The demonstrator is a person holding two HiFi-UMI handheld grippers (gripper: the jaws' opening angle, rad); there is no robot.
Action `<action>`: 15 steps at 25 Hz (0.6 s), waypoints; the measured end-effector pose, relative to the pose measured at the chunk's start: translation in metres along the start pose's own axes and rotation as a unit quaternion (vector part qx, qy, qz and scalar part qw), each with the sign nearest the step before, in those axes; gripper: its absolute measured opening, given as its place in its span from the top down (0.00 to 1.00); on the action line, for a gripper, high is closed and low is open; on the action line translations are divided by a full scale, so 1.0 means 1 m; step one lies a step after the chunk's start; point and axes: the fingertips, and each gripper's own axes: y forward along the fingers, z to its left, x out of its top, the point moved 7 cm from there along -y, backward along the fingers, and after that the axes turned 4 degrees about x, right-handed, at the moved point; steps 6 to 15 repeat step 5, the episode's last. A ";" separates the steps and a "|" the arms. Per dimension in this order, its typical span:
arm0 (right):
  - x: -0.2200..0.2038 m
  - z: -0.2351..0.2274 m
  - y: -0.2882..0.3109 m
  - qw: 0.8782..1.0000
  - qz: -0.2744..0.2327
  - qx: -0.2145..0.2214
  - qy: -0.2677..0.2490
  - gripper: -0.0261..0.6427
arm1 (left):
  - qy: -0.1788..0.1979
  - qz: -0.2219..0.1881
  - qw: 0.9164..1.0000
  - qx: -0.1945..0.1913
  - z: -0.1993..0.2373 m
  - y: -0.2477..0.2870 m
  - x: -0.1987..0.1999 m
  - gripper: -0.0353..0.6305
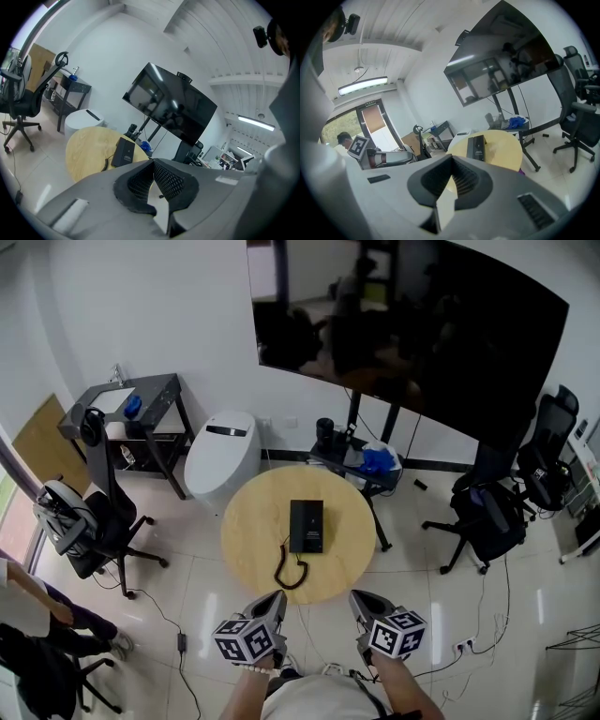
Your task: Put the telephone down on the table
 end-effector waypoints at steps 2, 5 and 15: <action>0.000 -0.001 0.000 1.000 -0.001 -0.001 0.001 0.96 | 0.000 0.001 1.000 0.000 0.000 0.001 -0.001 0.94; 0.000 -0.003 0.000 1.000 -0.003 -0.002 0.001 0.96 | -0.001 0.001 1.000 -0.001 0.000 0.002 -0.002 0.94; 0.000 -0.003 0.000 1.000 -0.003 -0.002 0.001 0.96 | -0.001 0.001 1.000 -0.001 0.000 0.002 -0.002 0.94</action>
